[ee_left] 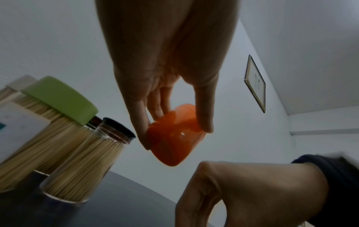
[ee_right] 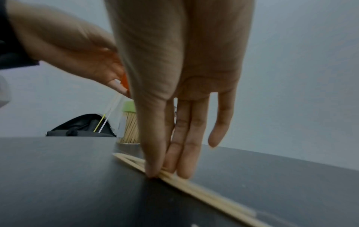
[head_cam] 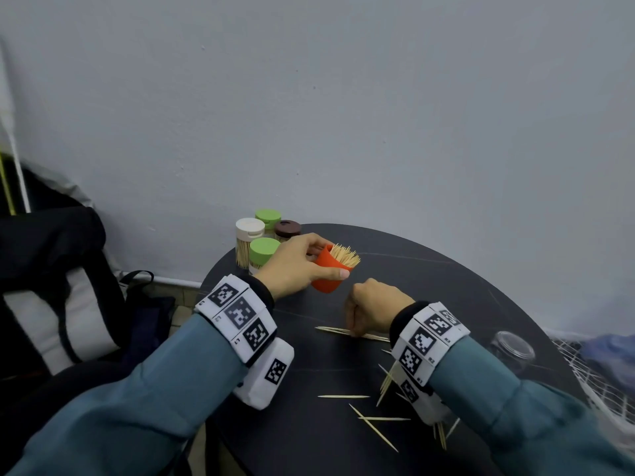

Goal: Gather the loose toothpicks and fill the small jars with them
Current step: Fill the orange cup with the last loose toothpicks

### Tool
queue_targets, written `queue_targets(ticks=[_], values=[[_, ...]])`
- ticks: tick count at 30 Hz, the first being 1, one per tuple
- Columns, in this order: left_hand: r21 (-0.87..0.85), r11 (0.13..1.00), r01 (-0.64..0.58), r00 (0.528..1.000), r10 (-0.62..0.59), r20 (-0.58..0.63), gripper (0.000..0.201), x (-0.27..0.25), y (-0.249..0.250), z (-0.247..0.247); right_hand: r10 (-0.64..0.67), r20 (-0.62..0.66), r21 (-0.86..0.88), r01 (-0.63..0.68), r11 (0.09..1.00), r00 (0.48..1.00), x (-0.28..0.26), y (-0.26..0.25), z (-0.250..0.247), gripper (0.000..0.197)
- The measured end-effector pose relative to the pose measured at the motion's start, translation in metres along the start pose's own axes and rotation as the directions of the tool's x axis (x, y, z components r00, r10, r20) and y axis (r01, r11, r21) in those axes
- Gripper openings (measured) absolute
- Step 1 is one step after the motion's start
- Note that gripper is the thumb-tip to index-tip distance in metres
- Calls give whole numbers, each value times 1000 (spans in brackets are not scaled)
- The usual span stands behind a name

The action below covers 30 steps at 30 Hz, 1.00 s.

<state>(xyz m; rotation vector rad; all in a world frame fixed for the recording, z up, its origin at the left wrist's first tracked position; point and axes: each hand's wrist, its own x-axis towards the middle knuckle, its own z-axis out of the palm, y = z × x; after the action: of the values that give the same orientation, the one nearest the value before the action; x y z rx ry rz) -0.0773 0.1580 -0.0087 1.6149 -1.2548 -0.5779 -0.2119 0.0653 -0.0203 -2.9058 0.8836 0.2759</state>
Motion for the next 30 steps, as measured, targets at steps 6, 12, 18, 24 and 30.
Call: queue_targets(ticks=[6,12,18,24,30], values=[[14,1000,2,1000,-2,12,53,0,1,3,29,31,-133,-24,991,999,-3,-6,4,24],[22,1000,12,1000,-13,25,56,-1,1,3,42,75,-206,-26,978,996,-2,-8,4,31],[16,1000,7,1000,-7,18,56,0,1,1,82,56,-154,-72,985,995,-4,-2,0,32],[2,1000,0,1000,0,24,57,3,0,1,61,-50,231,-47,972,997,-13,24,-15,6],[11,1000,-11,999,11,35,55,4,0,5,81,-91,443,-32,896,993,-32,44,-33,10]])
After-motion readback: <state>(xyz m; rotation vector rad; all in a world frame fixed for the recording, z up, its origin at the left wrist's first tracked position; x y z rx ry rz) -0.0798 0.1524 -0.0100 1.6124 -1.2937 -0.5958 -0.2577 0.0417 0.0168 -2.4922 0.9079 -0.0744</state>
